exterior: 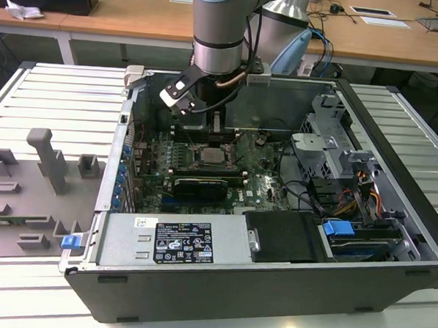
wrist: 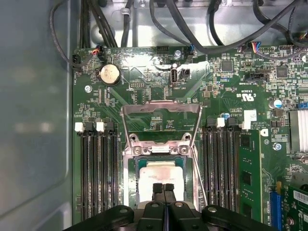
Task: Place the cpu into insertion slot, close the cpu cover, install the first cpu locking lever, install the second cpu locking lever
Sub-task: 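Close the cpu cover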
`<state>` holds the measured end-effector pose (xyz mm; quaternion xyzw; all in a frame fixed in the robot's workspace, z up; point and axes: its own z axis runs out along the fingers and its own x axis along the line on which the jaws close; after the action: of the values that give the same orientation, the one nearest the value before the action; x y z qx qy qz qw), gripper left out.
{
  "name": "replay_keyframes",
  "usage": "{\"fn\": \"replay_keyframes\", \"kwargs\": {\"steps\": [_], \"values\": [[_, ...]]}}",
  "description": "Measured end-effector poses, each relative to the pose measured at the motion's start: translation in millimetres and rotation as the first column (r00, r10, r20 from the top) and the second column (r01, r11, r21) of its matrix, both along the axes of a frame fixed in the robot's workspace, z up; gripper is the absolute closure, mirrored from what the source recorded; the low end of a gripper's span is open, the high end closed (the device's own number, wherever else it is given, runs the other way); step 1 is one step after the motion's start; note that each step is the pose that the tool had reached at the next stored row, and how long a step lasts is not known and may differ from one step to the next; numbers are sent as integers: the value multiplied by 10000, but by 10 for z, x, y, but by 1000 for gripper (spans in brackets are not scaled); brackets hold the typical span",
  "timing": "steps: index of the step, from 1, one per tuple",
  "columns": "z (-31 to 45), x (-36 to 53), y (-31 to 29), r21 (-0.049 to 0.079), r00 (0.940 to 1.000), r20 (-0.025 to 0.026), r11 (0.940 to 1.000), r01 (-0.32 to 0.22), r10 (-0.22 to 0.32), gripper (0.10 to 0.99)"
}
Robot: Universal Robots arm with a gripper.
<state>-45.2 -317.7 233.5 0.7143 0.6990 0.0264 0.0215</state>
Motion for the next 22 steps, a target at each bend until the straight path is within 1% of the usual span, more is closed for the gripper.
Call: {"fn": "replay_keyframes", "kwargs": {"steps": [4, 8, 9, 12, 17, 20, 22], "values": [[13, 0, -1, 112, 10000, -30, 9999, 1, -1, 980], [41, 0, -1, 143, 10000, -52, 9999, 1, 0, 980], [42, 7, -1, 157, 9999, -103, 9999, -1, 2, 980], [49, 6, -2, 152, 9999, -109, 9999, 1, 0, 980], [68, 6, -2, 155, 9999, -141, 9999, 2, 0, 980], [104, 6, -1, 157, 9999, -143, 9999, 3, 0, 980], [143, 1, -1, 160, 9999, -143, 9999, 2, 0, 980]]}}
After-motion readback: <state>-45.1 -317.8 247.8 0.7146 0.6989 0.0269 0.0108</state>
